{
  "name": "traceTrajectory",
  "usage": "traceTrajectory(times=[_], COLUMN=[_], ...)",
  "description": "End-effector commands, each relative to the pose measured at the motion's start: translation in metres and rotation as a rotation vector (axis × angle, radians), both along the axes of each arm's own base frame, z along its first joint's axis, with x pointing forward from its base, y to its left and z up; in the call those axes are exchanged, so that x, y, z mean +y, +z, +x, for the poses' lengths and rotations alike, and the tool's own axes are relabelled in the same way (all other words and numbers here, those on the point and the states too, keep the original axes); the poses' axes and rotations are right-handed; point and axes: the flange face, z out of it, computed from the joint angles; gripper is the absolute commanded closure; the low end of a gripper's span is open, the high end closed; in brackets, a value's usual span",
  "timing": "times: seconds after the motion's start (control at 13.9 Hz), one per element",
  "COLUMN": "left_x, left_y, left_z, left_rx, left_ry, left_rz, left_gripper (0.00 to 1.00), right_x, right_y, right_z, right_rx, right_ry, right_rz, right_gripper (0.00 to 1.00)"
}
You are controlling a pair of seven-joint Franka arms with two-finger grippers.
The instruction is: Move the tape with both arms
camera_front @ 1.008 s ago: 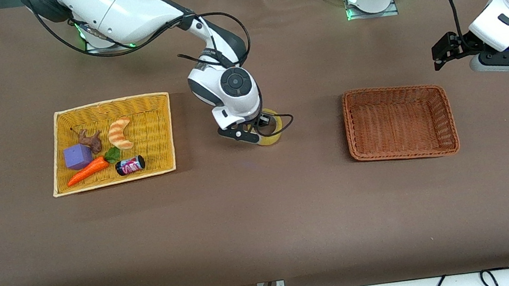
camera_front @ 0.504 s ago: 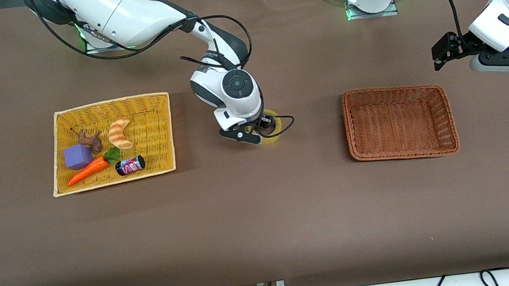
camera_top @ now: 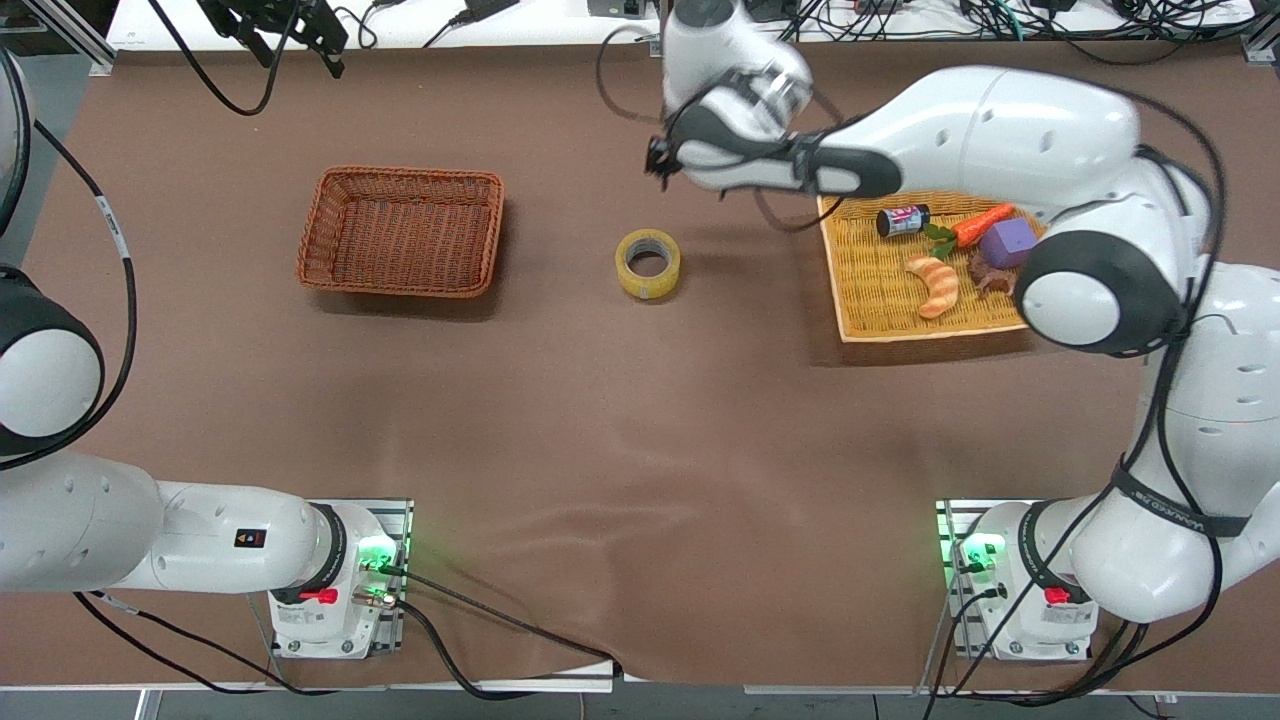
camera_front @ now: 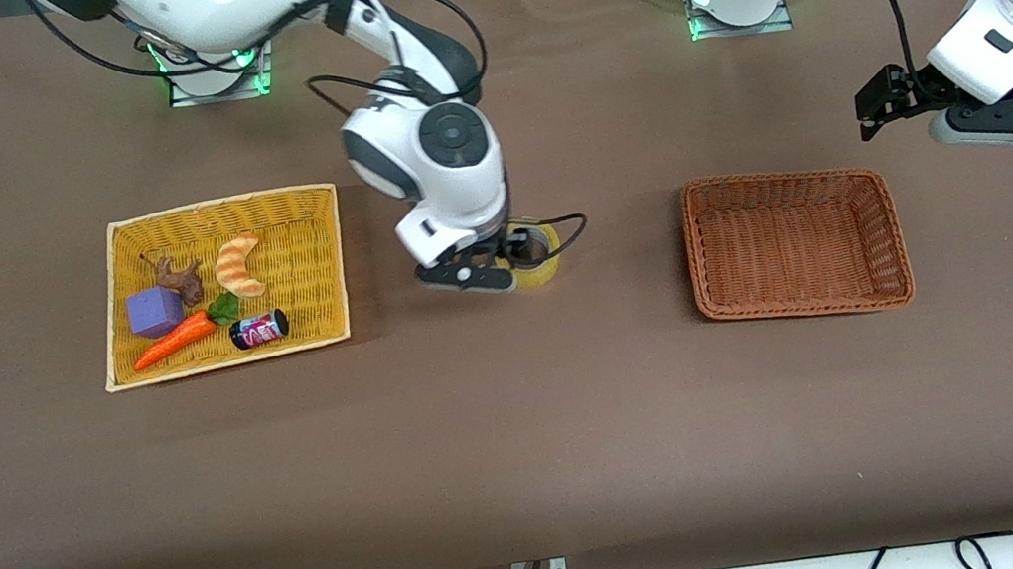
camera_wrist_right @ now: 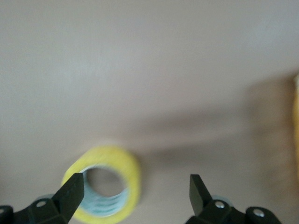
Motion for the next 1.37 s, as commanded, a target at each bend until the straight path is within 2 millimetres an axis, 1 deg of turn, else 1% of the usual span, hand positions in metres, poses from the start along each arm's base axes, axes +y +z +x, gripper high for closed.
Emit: traceTrajectory(times=[0.0,0.14,0.22,0.29,0.36,0.43,0.5,0.58,0.65,0.72,0.79,0.86,0.94,1.01,1.08,1.15,1.22,1.3], left_x=[-0.041,-0.075,-0.090,-0.110,-0.126,-0.139,-0.160,-0.182,-0.200,-0.213,-0.229,-0.248,-0.267,-0.289,-0.300,-0.313,-0.326,-0.337], left_y=[-0.005,-0.018,-0.029,-0.037,-0.049,-0.075,-0.087,-0.097,-0.115,-0.132,-0.153,-0.182,-0.206,-0.230,-0.254,-0.280,-0.307,-0.320], left_z=[-0.001,-0.002,-0.001,-0.003,-0.004,0.001,0.005,0.014,0.018,0.019,0.019,0.019,0.017,0.011,0.010,0.005,-0.001,-0.005], left_rx=[0.026,0.050,0.068,0.080,0.093,0.131,0.125,0.099,0.107,0.113,0.108,0.101,0.099,0.098,0.096,0.103,0.107,0.095], left_ry=[-0.078,-0.142,-0.167,-0.192,-0.189,-0.152,-0.131,-0.116,-0.097,-0.082,-0.088,-0.109,-0.137,-0.168,-0.182,-0.201,-0.222,-0.235], left_rz=[0.017,0.020,0.022,0.026,0.031,0.045,0.050,0.047,0.046,0.053,0.051,0.043,0.039,0.036,0.032,0.033,0.032,0.024], left_gripper=[0.00,0.00,0.00,0.00,0.00,0.00,0.00,0.00,0.00,0.00,0.00,0.00,0.00,0.00,0.00,0.00,0.00,0.00], right_x=[-0.118,-0.204,-0.249,-0.296,-0.335,-0.386,-0.438,-0.455,-0.460,-0.474,-0.482,-0.493,-0.499,-0.498,-0.497,-0.501,-0.506,-0.511], right_y=[0.055,0.085,0.097,0.116,0.138,0.160,0.179,0.193,0.198,0.200,0.210,0.221,0.230,0.243,0.242,0.245,0.249,0.251], right_z=[0.058,0.087,0.098,0.103,0.103,0.101,0.095,0.084,0.071,0.059,0.049,0.040,0.030,0.015,-0.001,-0.015,-0.021,-0.022], right_rx=[0.014,0.028,0.054,0.077,0.076,0.065,0.059,0.059,0.064,0.069,0.059,0.053,0.034,0.021,0.032,0.034,0.031,0.030], right_ry=[0.138,0.170,0.189,0.208,0.231,0.235,0.235,0.266,0.263,0.236,0.223,0.204,0.191,0.188,0.183,0.174,0.168,0.163], right_rz=[-0.049,-0.070,-0.038,0.027,0.094,0.120,0.123,0.128,0.109,0.095,0.087,0.082,0.077,0.067,0.067,0.063,0.062,0.064], right_gripper=[0.00,0.00,0.00,0.00,0.00,0.00,0.00,0.00,0.00,0.00,0.00,0.00,0.00,0.00,0.00,0.00,0.00,0.00])
